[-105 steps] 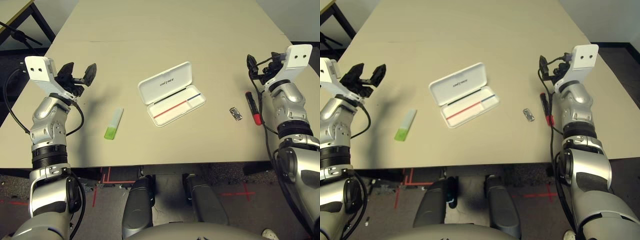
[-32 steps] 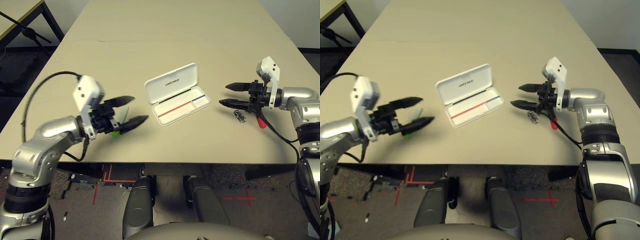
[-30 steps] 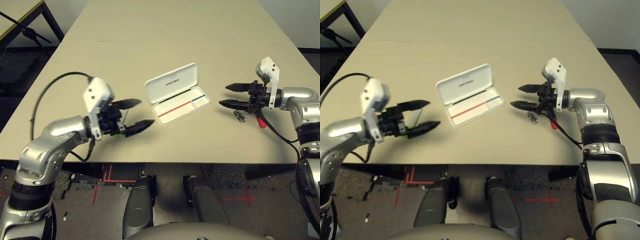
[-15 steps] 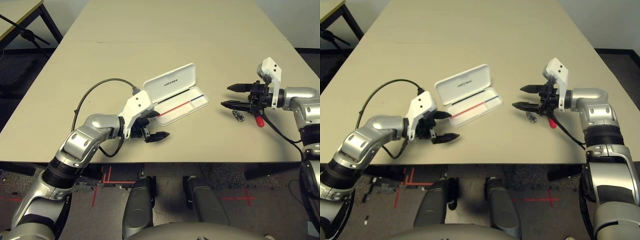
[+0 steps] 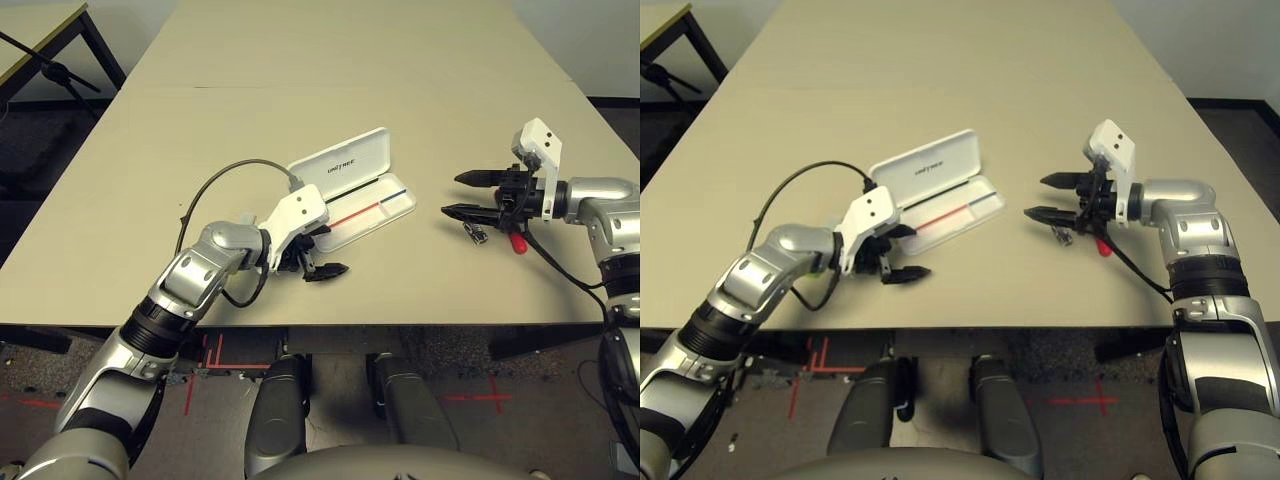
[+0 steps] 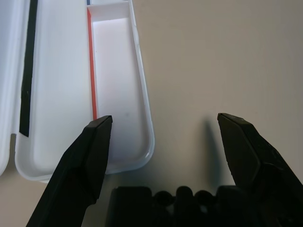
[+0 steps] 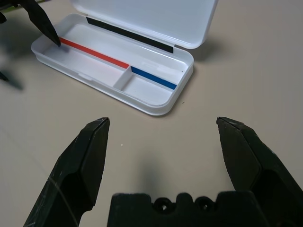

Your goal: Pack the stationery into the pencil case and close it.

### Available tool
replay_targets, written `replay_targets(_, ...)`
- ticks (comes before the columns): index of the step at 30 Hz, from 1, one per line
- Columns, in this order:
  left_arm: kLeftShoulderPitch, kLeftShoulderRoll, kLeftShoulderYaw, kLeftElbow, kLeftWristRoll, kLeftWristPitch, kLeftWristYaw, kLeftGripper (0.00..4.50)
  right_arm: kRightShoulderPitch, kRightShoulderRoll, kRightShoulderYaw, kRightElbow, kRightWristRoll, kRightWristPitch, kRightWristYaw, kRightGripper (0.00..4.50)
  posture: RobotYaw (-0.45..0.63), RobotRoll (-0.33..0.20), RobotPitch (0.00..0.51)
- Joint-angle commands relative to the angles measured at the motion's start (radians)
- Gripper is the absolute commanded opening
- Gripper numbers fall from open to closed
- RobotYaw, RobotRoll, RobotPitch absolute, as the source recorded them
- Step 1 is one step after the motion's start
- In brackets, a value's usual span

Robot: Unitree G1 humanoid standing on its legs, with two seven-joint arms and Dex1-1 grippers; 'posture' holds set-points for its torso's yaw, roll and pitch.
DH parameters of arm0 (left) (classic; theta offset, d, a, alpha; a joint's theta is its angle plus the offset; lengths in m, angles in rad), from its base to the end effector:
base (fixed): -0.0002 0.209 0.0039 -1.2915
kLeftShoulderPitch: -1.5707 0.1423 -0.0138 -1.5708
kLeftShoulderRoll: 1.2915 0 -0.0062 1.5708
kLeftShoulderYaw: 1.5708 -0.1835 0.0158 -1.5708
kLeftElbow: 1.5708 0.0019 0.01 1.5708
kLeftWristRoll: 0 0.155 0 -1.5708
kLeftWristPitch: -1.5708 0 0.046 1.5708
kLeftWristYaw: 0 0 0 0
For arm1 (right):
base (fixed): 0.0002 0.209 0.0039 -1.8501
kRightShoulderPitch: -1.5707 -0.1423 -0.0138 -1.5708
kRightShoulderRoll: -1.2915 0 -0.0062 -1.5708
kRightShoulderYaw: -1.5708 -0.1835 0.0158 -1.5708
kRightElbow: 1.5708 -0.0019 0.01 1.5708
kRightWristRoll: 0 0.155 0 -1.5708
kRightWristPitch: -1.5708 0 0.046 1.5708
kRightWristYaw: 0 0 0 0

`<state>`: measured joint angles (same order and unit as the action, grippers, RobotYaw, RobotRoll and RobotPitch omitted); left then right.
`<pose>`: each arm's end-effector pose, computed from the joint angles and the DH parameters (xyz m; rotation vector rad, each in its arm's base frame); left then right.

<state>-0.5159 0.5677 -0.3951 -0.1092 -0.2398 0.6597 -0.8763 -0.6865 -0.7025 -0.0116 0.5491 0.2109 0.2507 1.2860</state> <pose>0.2834 0.1470 0.1435 0.4188 0.4137 -1.1585 0.3227 -0.2953 0.1762 -0.2819 0.2768 1.0076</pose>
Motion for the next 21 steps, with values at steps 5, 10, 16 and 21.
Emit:
replay_targets(5, -0.004, 0.004, -0.055, 0.045, 0.048, 0.010, -0.051, 4.47, 0.020, -0.019, -0.007, -0.020, 0.007, 0.002, -0.012, 4.50, 0.01, 0.000, 0.132)
replay_targets(10, -0.019, 0.002, -0.073, 0.070, 0.077, 0.004, -0.069, 4.31, 0.023, -0.018, -0.009, -0.022, 0.010, 0.000, -0.017, 4.50, 0.00, 0.000, 0.124)
replay_targets(16, -0.029, -0.005, -0.069, 0.092, 0.099, 0.001, -0.073, 2.29, 0.034, -0.015, -0.011, -0.031, 0.014, 0.002, -0.023, 4.50, 0.00, 0.000, 0.123)
replay_targets(21, -0.060, -0.002, -0.059, 0.116, 0.112, -0.003, -0.080, 0.34, 0.049, -0.012, -0.008, -0.040, 0.019, 0.002, -0.030, 4.50, 0.00, 0.000, 0.126)
